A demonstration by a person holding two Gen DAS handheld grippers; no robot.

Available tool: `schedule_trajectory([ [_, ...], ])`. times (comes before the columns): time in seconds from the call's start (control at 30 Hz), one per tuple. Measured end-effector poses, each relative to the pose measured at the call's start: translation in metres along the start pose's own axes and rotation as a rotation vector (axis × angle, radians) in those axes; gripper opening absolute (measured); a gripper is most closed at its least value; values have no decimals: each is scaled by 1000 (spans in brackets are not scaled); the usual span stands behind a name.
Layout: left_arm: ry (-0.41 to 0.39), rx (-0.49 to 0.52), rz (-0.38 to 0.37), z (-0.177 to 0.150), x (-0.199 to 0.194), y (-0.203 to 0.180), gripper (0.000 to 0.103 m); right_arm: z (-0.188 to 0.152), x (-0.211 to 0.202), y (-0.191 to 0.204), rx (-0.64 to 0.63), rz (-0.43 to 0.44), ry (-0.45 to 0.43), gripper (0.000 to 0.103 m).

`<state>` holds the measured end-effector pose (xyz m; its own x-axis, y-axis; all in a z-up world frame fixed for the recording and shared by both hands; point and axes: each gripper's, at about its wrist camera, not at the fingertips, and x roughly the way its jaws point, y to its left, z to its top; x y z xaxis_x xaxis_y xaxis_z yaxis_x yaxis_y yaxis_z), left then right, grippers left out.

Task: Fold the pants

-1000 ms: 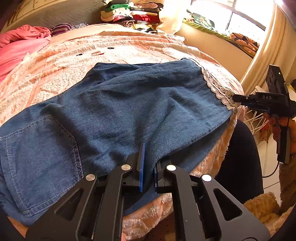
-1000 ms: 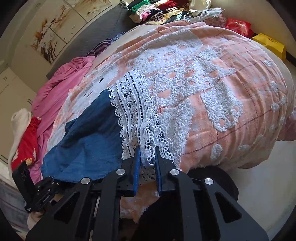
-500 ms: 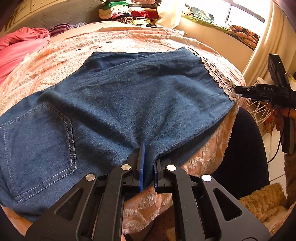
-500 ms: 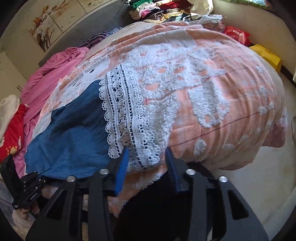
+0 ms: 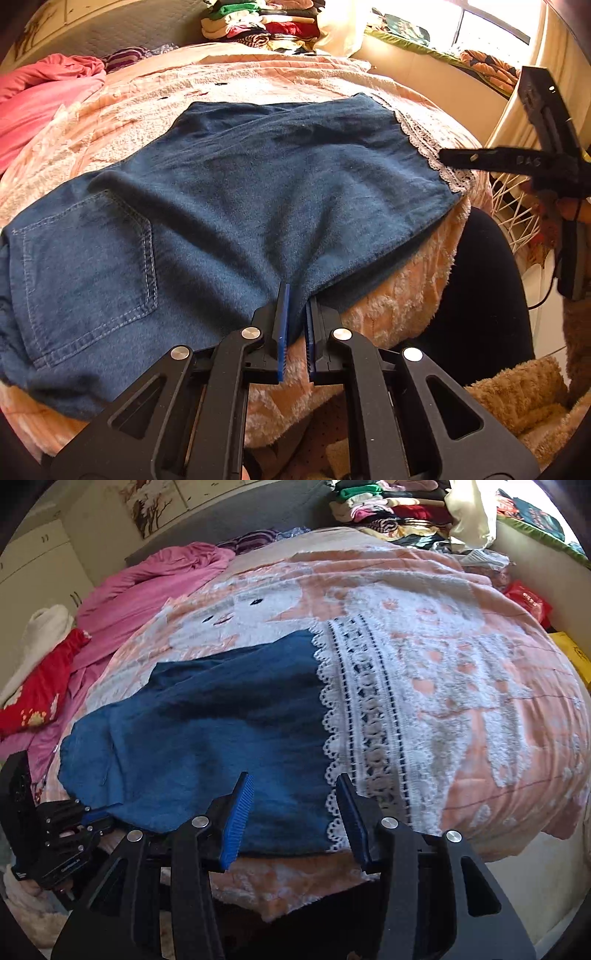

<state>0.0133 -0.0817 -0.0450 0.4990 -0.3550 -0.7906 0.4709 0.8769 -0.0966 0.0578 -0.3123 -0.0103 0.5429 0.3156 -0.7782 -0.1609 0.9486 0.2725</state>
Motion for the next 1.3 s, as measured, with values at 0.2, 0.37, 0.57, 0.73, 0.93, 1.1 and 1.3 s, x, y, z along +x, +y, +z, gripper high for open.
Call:
schedule_trajectory([
  [0.2,-46,-41,-26,4,-22,0,5,-14,20,0,-15,-25,95,48],
  [0.37,-67,-82,-71,16,-30,1,5,-22,20,2,-40,-33,94,49],
  [0.57,-38,-46,-40,14,-37,0,16,-21,18,-1,-31,-25,96,48],
  [0.73,-8,-102,-7,0,-37,20,21,-23,14,-6,-17,-23,88,48],
  [0.93,-50,-222,62,-1,-43,60,31,-18,4,-2,-20,-45,59,53],
  [1.1,7,-300,199,-14,-30,98,32,-16,6,-11,-18,-79,64,57],
  [1.3,2,-333,202,-22,-35,130,11,-22,6,-21,3,-67,49,57],
])
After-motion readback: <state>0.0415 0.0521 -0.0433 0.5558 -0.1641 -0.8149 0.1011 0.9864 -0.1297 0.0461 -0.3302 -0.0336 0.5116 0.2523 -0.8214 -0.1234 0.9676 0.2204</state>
